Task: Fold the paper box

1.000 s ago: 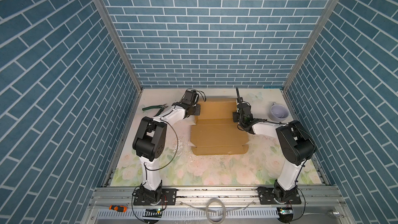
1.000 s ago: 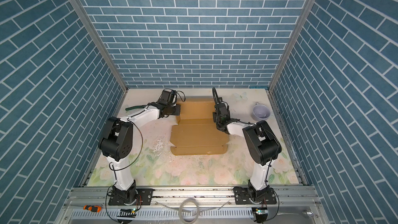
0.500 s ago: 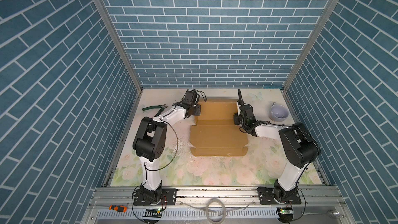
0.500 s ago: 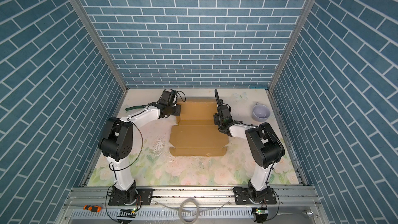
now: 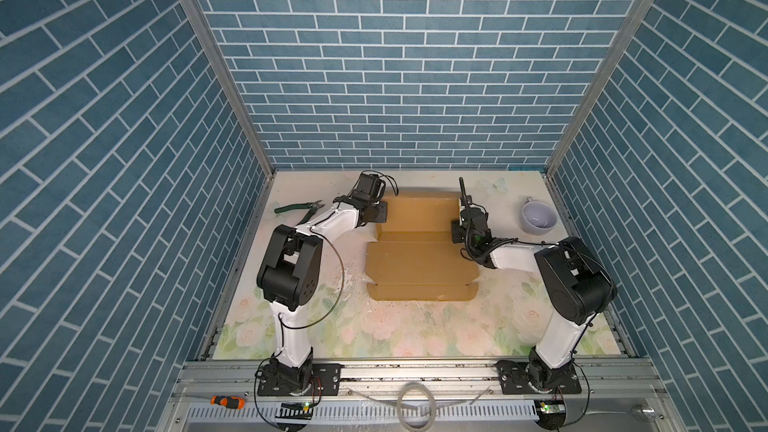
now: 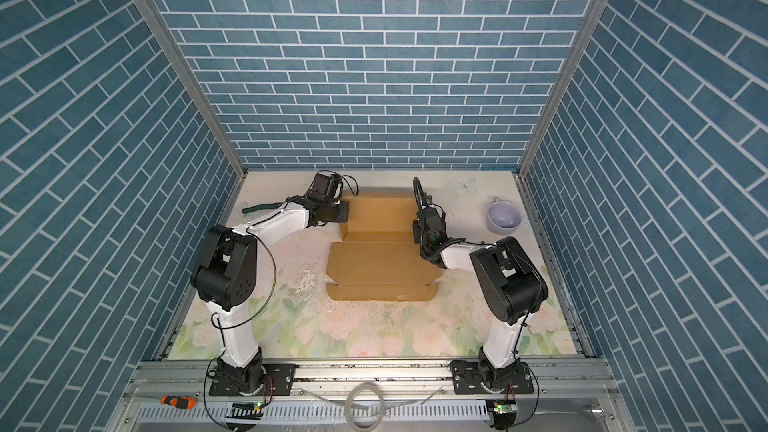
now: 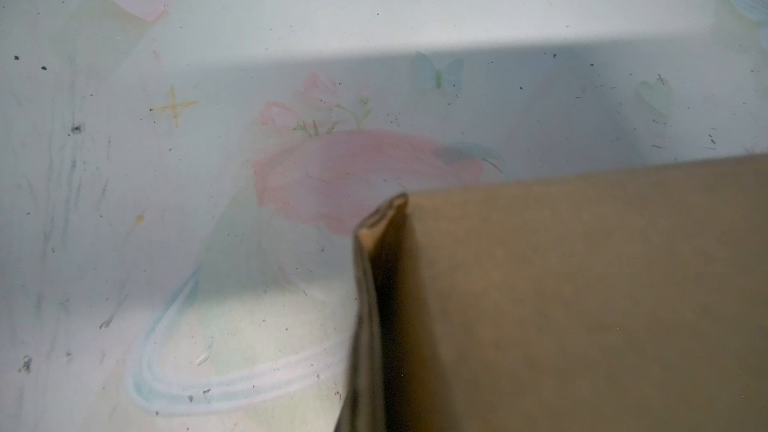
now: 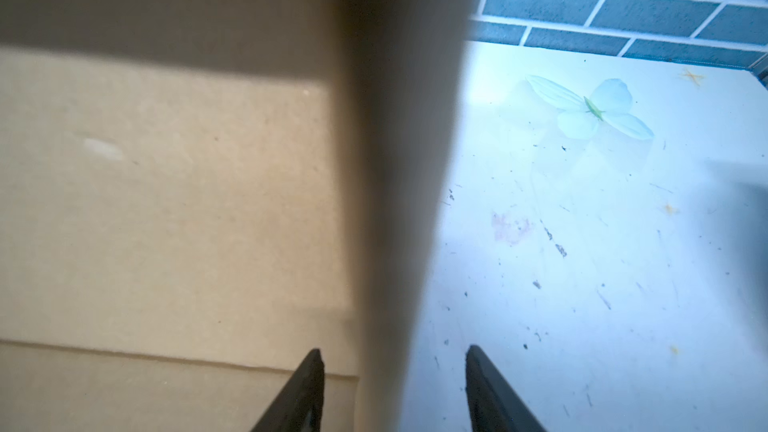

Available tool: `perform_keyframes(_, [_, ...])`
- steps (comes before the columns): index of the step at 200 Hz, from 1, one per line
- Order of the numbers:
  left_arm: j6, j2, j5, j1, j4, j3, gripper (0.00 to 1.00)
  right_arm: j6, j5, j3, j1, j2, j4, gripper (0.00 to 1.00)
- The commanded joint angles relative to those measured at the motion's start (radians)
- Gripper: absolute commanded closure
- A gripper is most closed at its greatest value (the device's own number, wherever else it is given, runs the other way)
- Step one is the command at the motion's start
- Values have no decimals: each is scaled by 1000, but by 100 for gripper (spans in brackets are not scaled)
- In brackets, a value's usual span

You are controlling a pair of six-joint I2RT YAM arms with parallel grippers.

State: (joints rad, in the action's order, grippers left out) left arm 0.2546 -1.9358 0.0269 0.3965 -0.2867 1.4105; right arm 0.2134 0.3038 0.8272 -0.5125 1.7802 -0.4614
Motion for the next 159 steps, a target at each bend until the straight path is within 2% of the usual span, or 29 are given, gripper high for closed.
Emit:
perform_keyframes(1, [18,-38,23,7,-124,-28,100,63,-1,-106,-1,-4,13,44])
perform_keyframes(27, [19,-9,18,17,-22,-101,100,86,-48,-182,-1,-12,-154,42])
perform_keyframes(60, [39,8,-6,23,93,-188,100,99,-45,-164,-1,31,-144,43])
perform_keyframes(104, [35,57,-35,50,302,-338,100,95,-63,-260,0,-38,-234,39])
perform_keyframes(159, [46,48,-61,58,372,-416,100,72,-62,-322,-1,-73,-257,33])
